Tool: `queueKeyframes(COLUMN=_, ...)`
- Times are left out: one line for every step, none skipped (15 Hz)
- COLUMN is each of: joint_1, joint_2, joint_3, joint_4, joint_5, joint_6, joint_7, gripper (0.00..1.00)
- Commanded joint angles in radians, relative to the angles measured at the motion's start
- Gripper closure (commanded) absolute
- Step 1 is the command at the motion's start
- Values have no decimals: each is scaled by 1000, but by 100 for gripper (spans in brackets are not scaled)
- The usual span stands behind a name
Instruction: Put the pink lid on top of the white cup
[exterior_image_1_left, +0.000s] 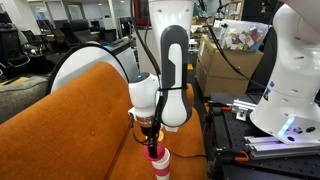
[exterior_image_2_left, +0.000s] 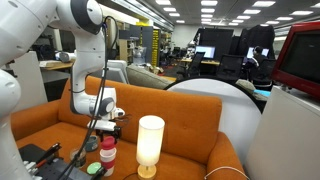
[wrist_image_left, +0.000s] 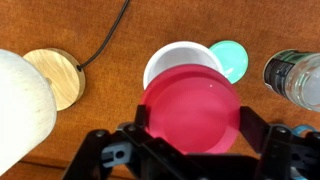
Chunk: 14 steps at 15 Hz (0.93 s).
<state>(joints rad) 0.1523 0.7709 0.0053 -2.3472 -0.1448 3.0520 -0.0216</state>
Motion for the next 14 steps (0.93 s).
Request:
queueKeyframes(joint_1=-69, joint_2=-38, joint_3=47, joint_4=-40, joint_5=17, joint_6=-5, joint_7=-35, gripper=35)
queueKeyframes(joint_1=-79, joint_2=-37, joint_3=52, joint_4=-43, joint_5=17, joint_6=-6, joint_7=-36, gripper=35)
queueKeyframes(joint_1=-88, joint_2=-33, joint_3=59, joint_4=-43, joint_5=18, joint_6=-8, joint_7=-38, gripper=35)
queueKeyframes(joint_1=-99, joint_2=-25, joint_3=68, joint_4=-42, joint_5=19, joint_6=-7, joint_7=-41, gripper=35)
queueKeyframes(joint_1=-110, joint_2=-19, joint_3=78, joint_4=-41, joint_5=20, joint_6=-6, joint_7=-42, gripper=35)
queueKeyframes(joint_1=-117, joint_2=-10, joint_3=82, joint_4=-37, joint_5=21, joint_6=-4, joint_7=-42, gripper=35)
queueKeyframes(joint_1=-121, joint_2=-2, joint_3=84, joint_4=-33, joint_5=22, joint_6=-2, joint_7=-42, gripper=35)
queueKeyframes(joint_1=-126, joint_2=5, joint_3=85, joint_4=-28, joint_5=22, joint_6=0, joint_7=-41, gripper=35)
queueKeyframes(joint_1=-131, joint_2=9, joint_3=86, joint_4=-24, joint_5=23, joint_6=-3, joint_7=-41, gripper=35)
queueKeyframes(joint_1=-134, joint_2=14, joint_3=86, joint_4=-21, joint_5=23, joint_6=-5, joint_7=-41, gripper=35)
queueKeyframes(joint_1=-141, joint_2=19, joint_3=89, joint_4=-16, joint_5=23, joint_6=-10, joint_7=-44, gripper=35)
queueKeyframes(joint_1=-146, joint_2=27, joint_3=91, joint_4=-10, joint_5=23, joint_6=-15, joint_7=-46, gripper=35)
queueKeyframes(joint_1=-153, joint_2=34, joint_3=97, joint_4=-6, joint_5=23, joint_6=-18, joint_7=-49, gripper=35)
queueKeyframes(joint_1=-153, joint_2=45, joint_3=97, joint_4=2, joint_5=22, joint_6=-22, joint_7=-50, gripper=35)
